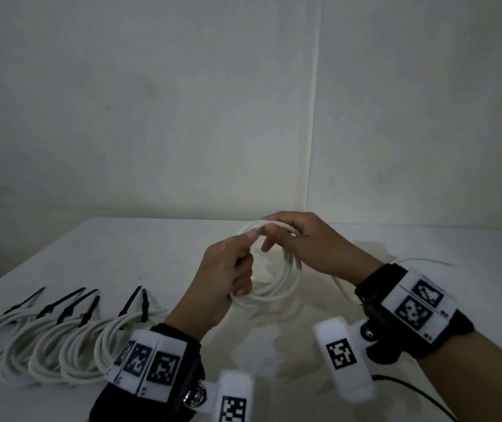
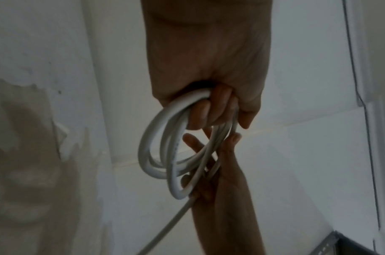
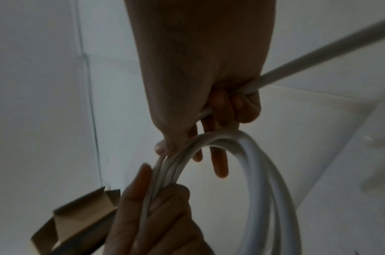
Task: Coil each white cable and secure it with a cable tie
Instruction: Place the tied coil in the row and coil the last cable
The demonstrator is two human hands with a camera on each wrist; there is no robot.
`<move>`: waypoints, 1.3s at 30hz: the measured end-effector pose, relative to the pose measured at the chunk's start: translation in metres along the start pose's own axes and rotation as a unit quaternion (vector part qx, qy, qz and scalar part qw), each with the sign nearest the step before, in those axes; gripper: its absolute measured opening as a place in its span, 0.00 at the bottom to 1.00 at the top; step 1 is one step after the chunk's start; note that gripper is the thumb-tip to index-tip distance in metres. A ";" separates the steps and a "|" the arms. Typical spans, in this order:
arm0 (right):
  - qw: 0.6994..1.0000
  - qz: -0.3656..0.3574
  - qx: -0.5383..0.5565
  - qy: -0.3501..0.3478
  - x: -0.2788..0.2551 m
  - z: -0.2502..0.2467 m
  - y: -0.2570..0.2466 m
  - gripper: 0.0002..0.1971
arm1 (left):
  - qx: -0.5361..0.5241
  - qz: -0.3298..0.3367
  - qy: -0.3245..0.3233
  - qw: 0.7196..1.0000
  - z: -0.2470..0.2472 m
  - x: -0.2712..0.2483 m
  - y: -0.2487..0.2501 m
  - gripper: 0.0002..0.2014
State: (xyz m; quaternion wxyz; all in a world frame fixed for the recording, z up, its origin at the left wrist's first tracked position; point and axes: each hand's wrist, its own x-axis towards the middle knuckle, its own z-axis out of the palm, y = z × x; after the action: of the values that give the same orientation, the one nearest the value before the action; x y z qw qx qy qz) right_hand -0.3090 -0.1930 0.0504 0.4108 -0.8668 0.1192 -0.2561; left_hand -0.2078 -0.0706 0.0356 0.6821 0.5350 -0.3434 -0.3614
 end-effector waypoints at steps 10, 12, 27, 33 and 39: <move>0.993 0.049 0.059 -0.087 -0.008 -0.016 -0.006 0.18 | -0.121 -0.032 -0.038 0.991 -0.014 0.005 0.013 0.13; 0.994 0.051 0.055 -0.078 -0.009 -0.015 -0.005 0.19 | -0.123 -0.038 -0.038 0.991 -0.016 0.006 0.011 0.15; 0.992 0.054 0.110 -0.001 -0.016 -0.002 0.008 0.09 | -0.122 -0.039 0.010 0.992 -0.001 0.004 0.002 0.22; 0.991 0.056 0.117 0.041 -0.014 -0.005 0.005 0.05 | -0.127 -0.032 0.016 0.991 0.006 0.006 0.002 0.22; 0.993 0.086 0.077 -0.003 -0.015 -0.017 0.001 0.05 | -0.105 -0.041 -0.022 0.993 0.001 0.005 0.003 0.21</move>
State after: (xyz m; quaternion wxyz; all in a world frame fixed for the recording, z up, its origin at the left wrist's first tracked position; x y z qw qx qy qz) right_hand -0.3308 -0.1985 0.0540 0.4974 -0.8200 0.1714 -0.2255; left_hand -0.2063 -0.0748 0.0390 0.7114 0.4656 -0.2965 -0.4350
